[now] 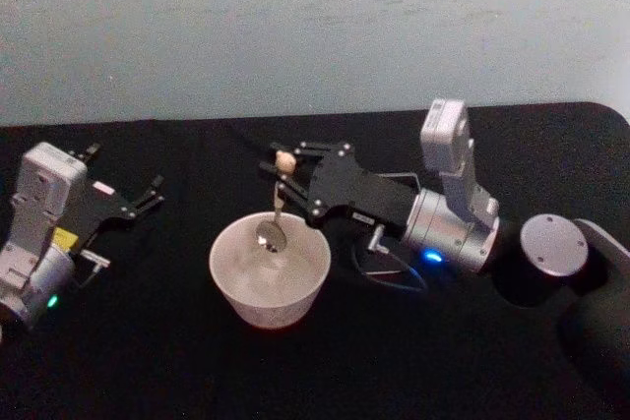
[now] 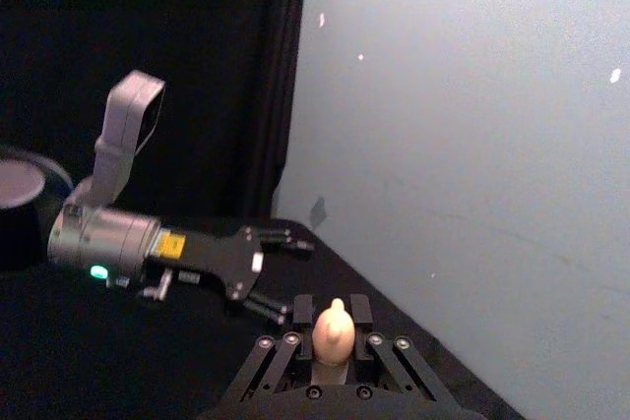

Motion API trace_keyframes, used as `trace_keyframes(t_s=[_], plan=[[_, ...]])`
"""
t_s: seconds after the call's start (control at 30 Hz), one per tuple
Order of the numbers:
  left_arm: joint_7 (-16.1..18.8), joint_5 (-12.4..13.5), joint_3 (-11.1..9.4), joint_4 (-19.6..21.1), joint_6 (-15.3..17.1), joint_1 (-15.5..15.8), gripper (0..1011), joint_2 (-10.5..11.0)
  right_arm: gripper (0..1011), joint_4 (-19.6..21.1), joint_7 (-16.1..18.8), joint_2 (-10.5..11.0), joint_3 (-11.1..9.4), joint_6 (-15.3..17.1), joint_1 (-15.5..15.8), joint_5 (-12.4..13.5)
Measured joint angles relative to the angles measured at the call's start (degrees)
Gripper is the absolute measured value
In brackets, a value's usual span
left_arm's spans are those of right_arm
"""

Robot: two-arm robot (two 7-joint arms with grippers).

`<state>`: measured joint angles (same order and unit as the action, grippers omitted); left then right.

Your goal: Pick up the stirring spoon with one hand, stir inside the cup, then place it back in its original position.

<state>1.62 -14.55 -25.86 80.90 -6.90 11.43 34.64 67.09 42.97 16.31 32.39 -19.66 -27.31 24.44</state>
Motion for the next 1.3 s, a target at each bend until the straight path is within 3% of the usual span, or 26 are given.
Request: trace_keyframes(t_s=[0.17, 0.57, 0.87, 1.3], plan=[[0.0, 0.0, 0.0, 0.0, 0.0, 0.0, 1001, 0.0, 214, -4.3, 0.5, -1.5, 0.9, -3.4, -1.1, -2.2], [0.0, 0.0, 0.0, 0.0, 0.0, 0.0, 1001, 0.0, 214, -7.6, 1.5, -2.7, 1.8, -5.4, -1.7, -4.2], [0.0, 0.0, 0.0, 0.0, 0.0, 0.0, 1001, 0.0, 214, -7.1, 1.3, -2.3, 1.6, -5.2, -1.3, -4.8], [0.0, 0.0, 0.0, 0.0, 0.0, 0.0, 1001, 0.0, 214, -1.9, 1.0, 1.3, 0.9, -3.5, 1.4, -5.0]])
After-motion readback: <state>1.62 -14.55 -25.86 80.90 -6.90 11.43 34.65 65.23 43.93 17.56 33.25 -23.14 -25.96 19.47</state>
